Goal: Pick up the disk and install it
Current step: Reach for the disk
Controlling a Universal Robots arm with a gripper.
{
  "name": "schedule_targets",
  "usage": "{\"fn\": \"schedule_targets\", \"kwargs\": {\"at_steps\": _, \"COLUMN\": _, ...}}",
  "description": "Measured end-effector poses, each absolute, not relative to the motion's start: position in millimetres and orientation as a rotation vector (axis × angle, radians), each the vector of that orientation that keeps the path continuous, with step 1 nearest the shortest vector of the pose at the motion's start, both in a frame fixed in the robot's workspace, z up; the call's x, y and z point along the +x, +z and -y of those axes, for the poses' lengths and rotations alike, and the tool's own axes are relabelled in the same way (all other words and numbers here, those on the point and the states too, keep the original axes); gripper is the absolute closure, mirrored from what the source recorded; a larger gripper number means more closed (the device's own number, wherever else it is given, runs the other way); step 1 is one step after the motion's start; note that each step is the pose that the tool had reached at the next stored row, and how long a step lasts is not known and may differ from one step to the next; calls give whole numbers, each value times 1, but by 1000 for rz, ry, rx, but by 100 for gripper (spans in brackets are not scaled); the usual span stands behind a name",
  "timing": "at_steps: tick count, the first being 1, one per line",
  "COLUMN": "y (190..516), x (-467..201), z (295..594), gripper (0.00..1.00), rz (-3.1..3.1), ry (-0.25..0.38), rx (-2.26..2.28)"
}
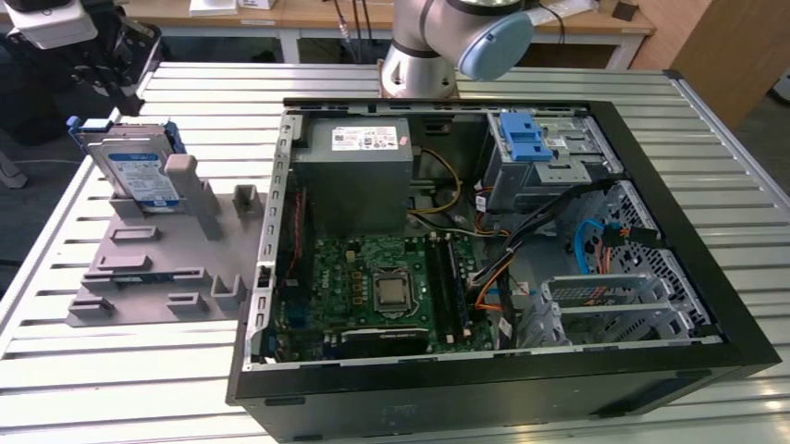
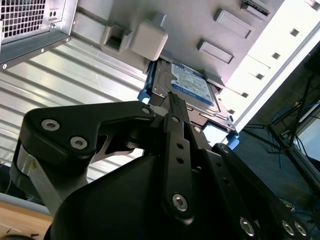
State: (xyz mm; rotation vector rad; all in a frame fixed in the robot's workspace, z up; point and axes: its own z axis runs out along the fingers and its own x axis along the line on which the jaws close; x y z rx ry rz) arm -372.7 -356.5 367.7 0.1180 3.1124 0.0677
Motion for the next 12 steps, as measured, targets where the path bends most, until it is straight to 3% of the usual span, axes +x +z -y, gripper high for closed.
{"fn": "schedule_targets", "kwargs": {"at_steps": 12, "y": 367, "x": -387, "z": 347, "gripper": 89, "rz": -3113, "ry": 68, "rx": 118}}
